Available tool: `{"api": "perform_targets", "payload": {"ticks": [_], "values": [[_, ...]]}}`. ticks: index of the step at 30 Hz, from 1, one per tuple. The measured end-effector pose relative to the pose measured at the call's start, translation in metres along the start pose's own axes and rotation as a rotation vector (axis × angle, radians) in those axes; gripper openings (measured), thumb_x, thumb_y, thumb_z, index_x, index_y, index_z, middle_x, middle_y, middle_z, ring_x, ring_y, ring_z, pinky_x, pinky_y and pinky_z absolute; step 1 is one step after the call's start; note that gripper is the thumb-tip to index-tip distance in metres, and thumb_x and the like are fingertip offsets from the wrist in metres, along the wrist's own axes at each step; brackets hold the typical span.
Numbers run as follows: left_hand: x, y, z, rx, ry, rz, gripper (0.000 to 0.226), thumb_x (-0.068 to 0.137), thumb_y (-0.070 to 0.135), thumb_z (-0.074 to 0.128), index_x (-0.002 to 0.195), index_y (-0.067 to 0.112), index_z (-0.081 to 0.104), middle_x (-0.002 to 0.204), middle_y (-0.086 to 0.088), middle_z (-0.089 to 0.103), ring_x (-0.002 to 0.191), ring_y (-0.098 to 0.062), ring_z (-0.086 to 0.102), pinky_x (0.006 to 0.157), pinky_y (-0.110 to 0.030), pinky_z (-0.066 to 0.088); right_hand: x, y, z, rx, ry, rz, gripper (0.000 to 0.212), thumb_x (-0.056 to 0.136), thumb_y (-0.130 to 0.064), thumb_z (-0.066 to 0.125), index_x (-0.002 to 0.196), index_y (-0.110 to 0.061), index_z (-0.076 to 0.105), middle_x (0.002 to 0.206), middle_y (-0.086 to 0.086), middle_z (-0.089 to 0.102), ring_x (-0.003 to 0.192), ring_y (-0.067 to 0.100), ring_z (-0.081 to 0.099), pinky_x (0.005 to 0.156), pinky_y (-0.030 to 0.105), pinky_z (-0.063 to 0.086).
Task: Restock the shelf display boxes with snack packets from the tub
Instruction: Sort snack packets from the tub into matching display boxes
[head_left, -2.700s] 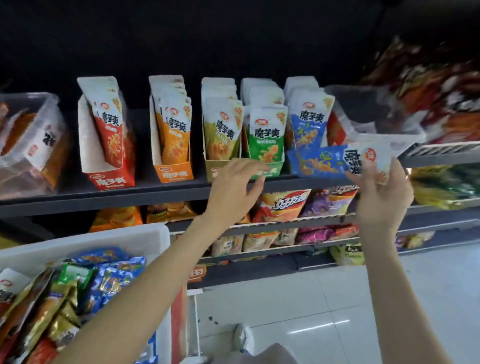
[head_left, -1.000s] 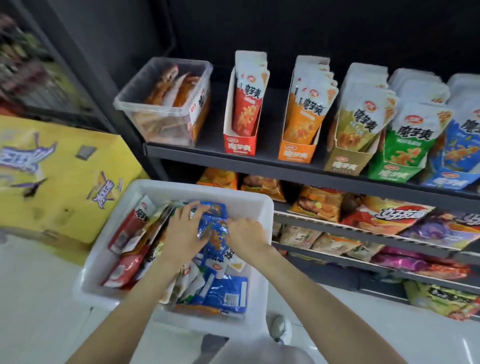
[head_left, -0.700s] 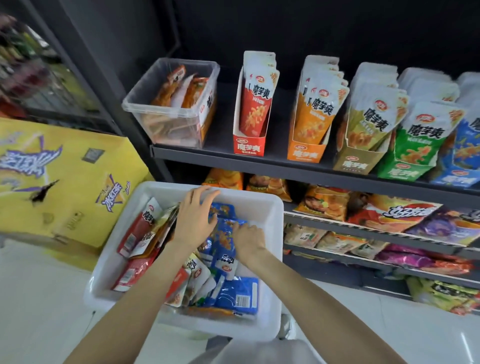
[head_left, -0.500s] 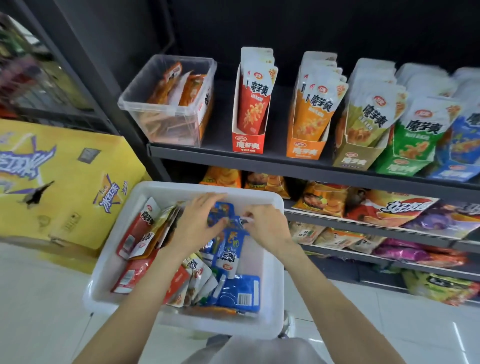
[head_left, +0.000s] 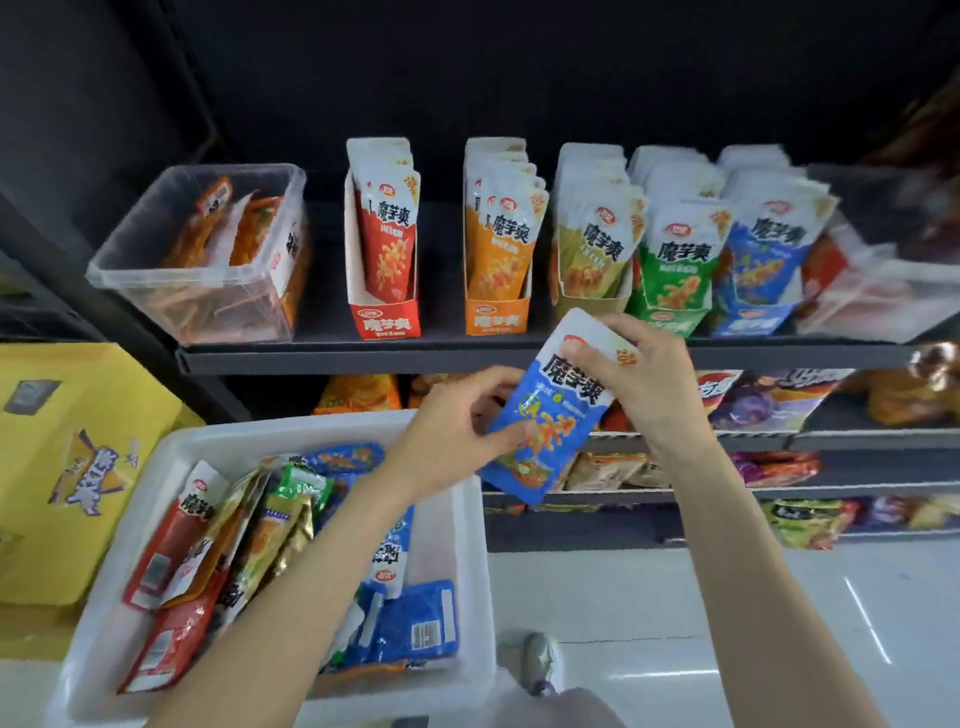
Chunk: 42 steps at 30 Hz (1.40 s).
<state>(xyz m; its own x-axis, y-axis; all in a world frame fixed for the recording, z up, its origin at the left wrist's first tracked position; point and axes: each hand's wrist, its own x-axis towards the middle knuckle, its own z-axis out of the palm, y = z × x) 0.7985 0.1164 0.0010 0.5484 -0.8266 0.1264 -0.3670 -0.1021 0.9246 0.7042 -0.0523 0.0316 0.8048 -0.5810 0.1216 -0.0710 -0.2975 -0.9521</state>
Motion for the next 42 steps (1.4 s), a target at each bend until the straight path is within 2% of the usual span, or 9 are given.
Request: {"api": "perform_targets", "payload": {"ticks": [3,7,13,16,19,24,30,38,42], "values": [[0.033,0.005,0.027,0.138,-0.032,0.039,0.028,0.074,0.032,0.074,0.099,0.033,0.063,0.088,0.014,0.069,0.075,-0.008,0.065,0.068,-0.022,0.05,-0.001,0.01,-0.047,-0.207,-0.072,0.058,0.025,0.082,-0.032,0.072,0.103,-0.02,0.067,0.092,-0.007,0.07,0.082,0.012,0.064,0.068,0.03,0.05],[0.074,0.014,0.072,0.173,-0.068,0.078,0.026,0.077,0.022,0.077,0.096,0.032,0.062,0.083,0.021,0.065,0.066,0.005,0.059,0.064,-0.02,0.047,-0.008,0.021,-0.109,-0.3,-0.035,0.106,0.008,0.082,-0.021,0.073,0.09,-0.02,0.07,0.083,-0.002,0.073,0.073,0.01,0.066,0.066,0.042,0.056],[0.137,0.034,0.133,0.487,0.214,0.403,0.023,0.086,0.021,0.064,0.109,0.02,0.064,0.112,0.007,0.062,0.099,-0.01,0.06,0.083,-0.028,0.051,0.0,0.019,-0.178,-0.425,0.368,-0.014,0.013,0.09,-0.02,0.065,0.102,-0.017,0.063,0.078,-0.008,0.061,0.043,-0.008,0.056,0.044,0.008,0.04],[0.165,0.038,0.147,0.686,0.33,0.573,0.024,0.087,0.017,0.056,0.109,0.017,0.065,0.112,0.003,0.064,0.108,-0.016,0.054,0.093,-0.026,0.039,0.019,0.019,-0.21,-0.543,0.577,-0.155,0.016,0.091,-0.021,0.063,0.078,-0.024,0.055,0.055,-0.01,0.046,0.047,0.016,0.047,0.051,0.025,0.027],[0.186,0.04,0.162,0.872,0.261,0.637,0.026,0.084,0.019,0.059,0.108,0.016,0.066,0.108,0.002,0.066,0.106,-0.021,0.055,0.093,-0.033,0.035,0.053,0.02,-0.226,-0.69,0.618,-0.291,0.014,0.089,-0.018,0.062,0.077,-0.014,0.056,0.049,-0.007,0.039,0.046,0.016,0.033,0.056,0.027,0.018],[0.208,0.034,0.177,1.131,-0.003,0.489,0.036,0.09,0.026,0.055,0.123,0.014,0.06,0.123,-0.001,0.06,0.123,-0.022,0.046,0.113,-0.047,0.017,0.115,0.034,-0.223,-0.872,0.416,-0.363,0.019,0.086,-0.02,0.062,0.096,-0.005,0.066,0.075,0.017,0.067,0.072,0.037,0.062,0.067,0.041,0.046],[0.21,0.026,0.177,1.178,0.015,0.523,0.033,0.087,0.024,0.058,0.118,0.014,0.064,0.114,-0.001,0.065,0.118,-0.023,0.051,0.114,-0.051,0.019,0.142,0.054,-0.204,-0.949,0.198,-0.302,0.038,0.088,-0.013,0.063,0.124,-0.011,0.051,0.108,0.014,0.067,0.091,0.034,0.066,0.08,0.043,0.054],[0.201,0.026,0.172,0.991,0.08,0.64,0.029,0.084,0.02,0.057,0.111,0.013,0.067,0.106,-0.002,0.067,0.108,-0.025,0.058,0.102,-0.043,0.039,0.113,0.059,-0.202,-0.884,0.62,-0.503,0.021,0.084,-0.005,0.061,0.105,-0.006,0.063,0.106,0.011,0.06,0.091,0.026,0.057,0.059,0.024,0.04],[0.166,0.027,0.153,0.806,0.238,0.659,0.023,0.087,0.022,0.056,0.103,0.014,0.07,0.098,0.0,0.069,0.1,-0.02,0.061,0.089,-0.032,0.043,0.066,0.056,-0.17,-0.676,0.512,-0.506,0.019,0.088,-0.011,0.058,0.106,-0.01,0.064,0.099,0.003,0.063,0.084,0.018,0.057,0.062,0.021,0.039]]}}
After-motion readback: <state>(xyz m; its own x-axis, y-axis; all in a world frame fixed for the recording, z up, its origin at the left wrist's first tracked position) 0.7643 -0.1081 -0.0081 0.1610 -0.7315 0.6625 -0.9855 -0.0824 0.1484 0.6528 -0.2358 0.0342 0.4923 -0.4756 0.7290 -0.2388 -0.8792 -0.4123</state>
